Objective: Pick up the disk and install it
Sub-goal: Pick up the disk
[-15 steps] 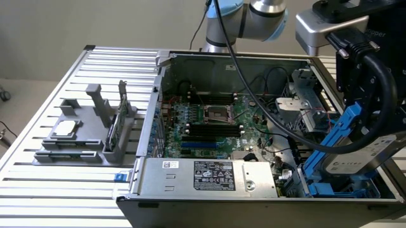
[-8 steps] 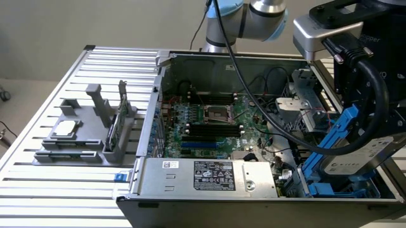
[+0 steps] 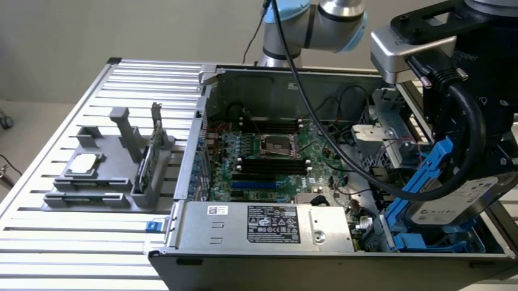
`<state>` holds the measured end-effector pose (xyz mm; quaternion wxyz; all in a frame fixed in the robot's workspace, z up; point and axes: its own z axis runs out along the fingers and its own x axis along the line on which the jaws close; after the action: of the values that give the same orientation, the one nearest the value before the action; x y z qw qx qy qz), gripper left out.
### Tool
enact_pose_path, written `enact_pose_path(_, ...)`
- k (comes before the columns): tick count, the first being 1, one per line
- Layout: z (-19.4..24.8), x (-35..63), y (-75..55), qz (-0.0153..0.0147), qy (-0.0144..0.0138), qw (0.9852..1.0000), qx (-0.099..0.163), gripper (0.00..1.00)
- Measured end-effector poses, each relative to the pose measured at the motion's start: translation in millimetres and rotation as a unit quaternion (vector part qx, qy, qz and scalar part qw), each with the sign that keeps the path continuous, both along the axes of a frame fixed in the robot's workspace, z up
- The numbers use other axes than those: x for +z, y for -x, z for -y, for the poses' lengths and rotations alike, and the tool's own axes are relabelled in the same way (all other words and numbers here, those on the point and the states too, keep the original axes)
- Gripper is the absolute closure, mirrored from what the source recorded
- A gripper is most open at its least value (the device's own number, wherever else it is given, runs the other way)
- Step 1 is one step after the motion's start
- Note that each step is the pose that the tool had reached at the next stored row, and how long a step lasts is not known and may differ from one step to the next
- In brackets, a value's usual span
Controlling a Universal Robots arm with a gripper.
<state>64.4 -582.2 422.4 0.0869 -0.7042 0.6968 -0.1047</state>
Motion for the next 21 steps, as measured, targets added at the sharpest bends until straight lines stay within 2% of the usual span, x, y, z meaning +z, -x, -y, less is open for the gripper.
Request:
enact_pose_path(16, -0.2, -10.8, 0.0, 0.0004, 0.0001, 1.0, 0.0, 0.67)
enact_pose_path(21, -0.2, -14.5, 0.2, 0.0015, 0.0001, 1.0, 0.0, 0.67)
